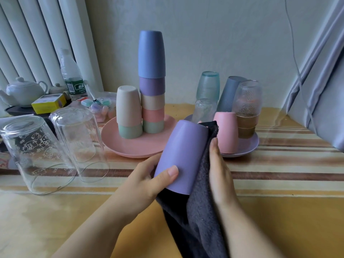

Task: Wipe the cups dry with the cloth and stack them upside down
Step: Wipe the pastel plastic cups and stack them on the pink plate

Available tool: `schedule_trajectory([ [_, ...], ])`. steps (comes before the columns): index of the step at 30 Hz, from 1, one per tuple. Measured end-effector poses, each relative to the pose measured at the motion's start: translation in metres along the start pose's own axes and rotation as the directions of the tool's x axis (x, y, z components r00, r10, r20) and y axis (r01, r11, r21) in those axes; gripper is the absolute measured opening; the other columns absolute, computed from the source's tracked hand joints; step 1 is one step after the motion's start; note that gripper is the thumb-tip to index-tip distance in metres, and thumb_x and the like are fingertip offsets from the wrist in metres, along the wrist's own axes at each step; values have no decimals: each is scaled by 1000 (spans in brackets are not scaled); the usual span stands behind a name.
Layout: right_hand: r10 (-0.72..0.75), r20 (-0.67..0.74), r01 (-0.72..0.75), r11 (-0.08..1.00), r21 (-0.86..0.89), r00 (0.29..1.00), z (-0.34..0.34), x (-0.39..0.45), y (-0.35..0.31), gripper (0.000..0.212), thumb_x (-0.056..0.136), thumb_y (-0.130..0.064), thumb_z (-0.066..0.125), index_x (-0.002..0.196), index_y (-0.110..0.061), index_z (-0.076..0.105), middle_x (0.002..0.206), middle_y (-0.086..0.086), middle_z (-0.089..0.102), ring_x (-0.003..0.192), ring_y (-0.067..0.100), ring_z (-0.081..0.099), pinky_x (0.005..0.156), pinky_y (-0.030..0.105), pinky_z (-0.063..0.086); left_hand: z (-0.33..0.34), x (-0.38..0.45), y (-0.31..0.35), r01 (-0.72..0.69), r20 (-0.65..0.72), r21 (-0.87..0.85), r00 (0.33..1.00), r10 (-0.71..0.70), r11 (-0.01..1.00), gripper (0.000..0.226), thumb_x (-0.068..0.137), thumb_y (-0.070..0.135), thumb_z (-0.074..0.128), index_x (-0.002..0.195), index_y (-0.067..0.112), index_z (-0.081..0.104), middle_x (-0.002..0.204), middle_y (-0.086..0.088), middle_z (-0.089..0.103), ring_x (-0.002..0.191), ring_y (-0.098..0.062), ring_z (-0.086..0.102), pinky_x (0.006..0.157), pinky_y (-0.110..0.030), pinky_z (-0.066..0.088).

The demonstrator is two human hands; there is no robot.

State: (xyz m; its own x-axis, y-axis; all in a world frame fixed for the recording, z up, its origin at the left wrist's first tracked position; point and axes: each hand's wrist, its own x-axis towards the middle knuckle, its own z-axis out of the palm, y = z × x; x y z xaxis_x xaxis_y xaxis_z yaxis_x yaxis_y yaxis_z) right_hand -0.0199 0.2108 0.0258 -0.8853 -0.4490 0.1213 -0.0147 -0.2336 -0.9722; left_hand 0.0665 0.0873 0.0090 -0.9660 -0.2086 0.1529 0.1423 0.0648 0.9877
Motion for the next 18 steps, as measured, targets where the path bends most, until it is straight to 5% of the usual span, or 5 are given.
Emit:
schedule_trajectory([
  [4,107,78,-107,994,1,991,10,-6,3,37,74,-57,40,89,-29,59,100,-21,66,81,-14,60,83,7,46,-6,1,-1,20,21,-206,1000,-16,978,66,48,74,78,99,33,76,107,1,75,99,-11,69,86,-25,55],
  [7,127,129,-123,992,-36,984,11,-8,4,35,91,-42,38,84,-19,63,85,-14,72,63,-4,65,57,10,52,-12,4,-2,2,-47,-140,999,-8,990,74,48,78,74,102,28,75,113,-2,72,107,-13,67,90,-27,53],
  [10,69,77,-67,997,-31,995,7,-5,5,35,96,-38,32,107,-22,61,106,-20,64,76,-11,61,65,1,45,-15,10,-7,-61,-296,-96,955,30,993,66,65,62,75,110,15,61,111,-12,67,89,-8,66,70,-19,52],
  [13,-56,44,61,990,-129,997,11,-5,7,31,96,-36,26,126,-43,26,122,-41,30,94,-41,32,79,-14,21,-9,12,-5,-153,-393,104,901,182,983,30,91,38,56,107,14,63,94,-4,72,75,-3,63,65,-16,50],
  [18,-121,119,138,979,-152,986,21,-8,15,37,89,-36,31,124,-47,24,127,-40,25,103,-42,23,83,-12,20,-4,8,-9,-72,-361,242,919,159,968,61,67,64,59,119,32,58,106,25,68,101,8,62,76,-9,47],
])
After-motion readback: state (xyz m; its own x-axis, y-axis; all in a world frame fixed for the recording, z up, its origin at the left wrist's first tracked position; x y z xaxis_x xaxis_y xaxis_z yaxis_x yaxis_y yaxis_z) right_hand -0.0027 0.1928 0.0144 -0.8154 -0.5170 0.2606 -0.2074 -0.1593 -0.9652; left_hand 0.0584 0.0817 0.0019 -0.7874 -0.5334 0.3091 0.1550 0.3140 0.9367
